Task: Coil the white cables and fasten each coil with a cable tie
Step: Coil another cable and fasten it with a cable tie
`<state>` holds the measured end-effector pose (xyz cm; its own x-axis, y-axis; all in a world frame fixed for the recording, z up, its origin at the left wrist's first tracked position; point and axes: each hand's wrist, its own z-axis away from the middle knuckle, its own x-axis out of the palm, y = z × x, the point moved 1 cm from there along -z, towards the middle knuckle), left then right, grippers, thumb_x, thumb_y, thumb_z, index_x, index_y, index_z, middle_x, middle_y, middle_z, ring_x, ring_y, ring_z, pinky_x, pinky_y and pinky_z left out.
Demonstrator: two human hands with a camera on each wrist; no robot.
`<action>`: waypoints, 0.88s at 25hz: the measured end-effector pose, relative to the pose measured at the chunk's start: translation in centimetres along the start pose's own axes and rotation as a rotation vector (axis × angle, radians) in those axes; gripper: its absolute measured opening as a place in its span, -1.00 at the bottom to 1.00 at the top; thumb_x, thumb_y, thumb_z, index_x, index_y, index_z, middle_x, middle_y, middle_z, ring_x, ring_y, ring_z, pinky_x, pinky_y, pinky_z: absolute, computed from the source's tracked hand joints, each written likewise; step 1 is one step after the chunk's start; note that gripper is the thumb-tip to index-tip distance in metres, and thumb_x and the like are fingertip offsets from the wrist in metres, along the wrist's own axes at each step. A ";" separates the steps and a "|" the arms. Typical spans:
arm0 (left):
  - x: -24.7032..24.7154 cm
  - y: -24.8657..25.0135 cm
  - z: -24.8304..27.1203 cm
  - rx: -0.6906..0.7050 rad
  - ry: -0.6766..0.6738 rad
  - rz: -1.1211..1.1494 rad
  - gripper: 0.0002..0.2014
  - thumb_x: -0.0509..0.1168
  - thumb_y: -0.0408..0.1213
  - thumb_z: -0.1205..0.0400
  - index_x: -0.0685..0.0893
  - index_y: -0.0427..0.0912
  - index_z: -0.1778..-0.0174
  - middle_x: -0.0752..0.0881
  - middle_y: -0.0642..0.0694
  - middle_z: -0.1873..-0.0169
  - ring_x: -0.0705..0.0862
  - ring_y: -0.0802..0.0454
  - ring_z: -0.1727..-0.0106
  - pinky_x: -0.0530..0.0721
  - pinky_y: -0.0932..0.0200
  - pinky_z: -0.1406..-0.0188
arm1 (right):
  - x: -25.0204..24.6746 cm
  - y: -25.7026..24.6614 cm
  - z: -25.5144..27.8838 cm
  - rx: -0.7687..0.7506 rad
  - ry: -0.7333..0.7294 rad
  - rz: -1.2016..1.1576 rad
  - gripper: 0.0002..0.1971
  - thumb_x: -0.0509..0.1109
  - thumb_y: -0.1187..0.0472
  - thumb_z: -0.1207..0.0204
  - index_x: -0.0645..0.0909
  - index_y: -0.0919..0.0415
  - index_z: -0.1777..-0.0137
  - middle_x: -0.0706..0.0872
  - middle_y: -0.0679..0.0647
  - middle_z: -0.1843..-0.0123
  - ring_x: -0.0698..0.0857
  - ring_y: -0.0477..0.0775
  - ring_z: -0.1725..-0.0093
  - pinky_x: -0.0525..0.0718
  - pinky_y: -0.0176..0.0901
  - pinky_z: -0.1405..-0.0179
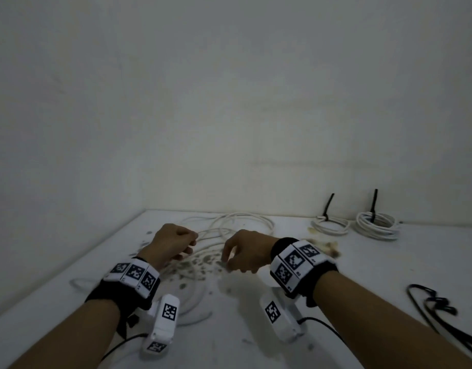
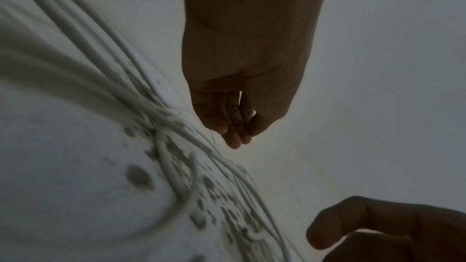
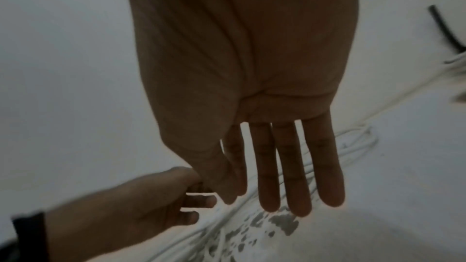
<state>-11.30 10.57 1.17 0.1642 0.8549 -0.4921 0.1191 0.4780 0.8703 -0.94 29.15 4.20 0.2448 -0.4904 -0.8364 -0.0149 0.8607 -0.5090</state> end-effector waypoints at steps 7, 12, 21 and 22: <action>-6.3 -4.6 0.6 0.074 -0.132 -0.495 -0.77 0.47 -0.11 -0.55 0.85 -0.11 -0.06 0.81 0.01 0.01 0.67 0.18 -0.03 0.51 0.60 0.21 | 4.1 -4.6 -6.9 -0.113 0.144 0.508 -0.59 0.34 0.28 -0.64 0.51 0.22 -0.49 0.52 0.21 -0.46 0.55 0.27 -0.42 0.57 0.03 -0.32; -5.3 -4.2 0.2 0.113 -0.264 -0.653 -0.67 0.51 0.06 -0.48 0.85 -0.06 -0.03 0.82 -0.01 -0.03 0.71 0.13 -0.03 0.65 0.29 0.02 | 6.6 -5.2 -10.6 -0.161 0.125 0.689 -0.65 0.35 0.26 -0.61 0.61 0.20 -0.39 0.64 0.23 -0.36 0.62 0.27 -0.35 0.65 0.11 -0.26; -5.3 -3.7 0.1 0.069 -0.218 -0.374 -0.65 0.31 -0.04 -0.68 0.79 -0.21 0.26 0.80 -0.06 0.35 0.74 0.12 0.33 0.60 0.36 0.38 | -4.1 -7.1 -6.9 -0.150 0.480 0.368 -0.45 0.46 -0.36 -0.43 0.74 0.19 0.33 0.74 0.10 0.36 0.71 0.13 0.32 0.66 -0.13 0.34; -5.3 -3.2 0.2 0.028 -0.206 -0.233 -0.59 0.26 0.02 -0.71 0.78 -0.22 0.24 0.83 -0.11 0.31 0.74 0.11 0.32 0.63 0.33 0.33 | -6.4 -7.2 -5.7 -0.103 0.547 0.352 -0.39 0.47 -0.40 -0.40 0.63 0.19 0.46 0.63 0.08 0.48 0.62 0.10 0.44 0.55 -0.19 0.45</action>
<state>-12.32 4.40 0.97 0.3237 0.6632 -0.6748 0.2031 0.6479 0.7342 -7.94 25.32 12.06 -0.3192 -0.2046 -0.9254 -0.1035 0.9781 -0.1806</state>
